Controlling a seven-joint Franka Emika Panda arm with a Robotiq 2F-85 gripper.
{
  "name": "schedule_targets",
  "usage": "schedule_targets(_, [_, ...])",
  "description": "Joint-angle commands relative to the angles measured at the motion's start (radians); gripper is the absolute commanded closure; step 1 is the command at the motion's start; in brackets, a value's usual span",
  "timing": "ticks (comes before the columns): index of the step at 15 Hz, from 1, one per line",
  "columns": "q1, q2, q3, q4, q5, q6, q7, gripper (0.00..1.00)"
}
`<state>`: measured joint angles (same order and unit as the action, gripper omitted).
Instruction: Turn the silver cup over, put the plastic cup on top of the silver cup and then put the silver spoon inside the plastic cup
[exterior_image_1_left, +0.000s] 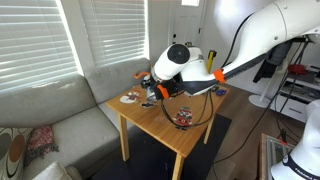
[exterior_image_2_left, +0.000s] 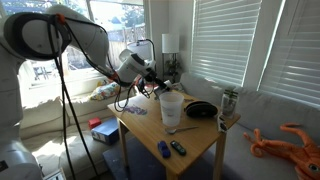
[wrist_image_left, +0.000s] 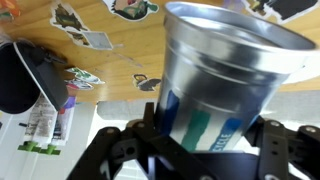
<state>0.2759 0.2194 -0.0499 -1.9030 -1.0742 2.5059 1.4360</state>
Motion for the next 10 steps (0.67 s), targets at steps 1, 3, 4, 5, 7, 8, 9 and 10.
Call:
schedule_targets(1, [-0.002, -0.013, 0.04, -0.027, -0.177, -0.06, 0.168, 0.45])
schedule_targets(3, [-0.005, -0.008, 0.063, -0.03, -0.251, -0.103, 0.236, 0.45])
schedule_targets(4, [-0.005, -0.006, 0.075, -0.033, -0.285, -0.124, 0.268, 0.45])
schedule_targets(5, [-0.004, -0.003, 0.086, -0.035, -0.323, -0.151, 0.301, 0.45])
schedule_targets(7, [-0.006, 0.002, 0.111, -0.044, -0.383, -0.199, 0.348, 0.45])
schedule_targets(8, [-0.007, 0.006, 0.122, -0.05, -0.409, -0.224, 0.369, 0.45])
schedule_targets(9, [-0.009, 0.007, 0.133, -0.054, -0.425, -0.244, 0.382, 0.45])
schedule_targets(10, [-0.011, 0.01, 0.142, -0.058, -0.439, -0.262, 0.394, 0.45])
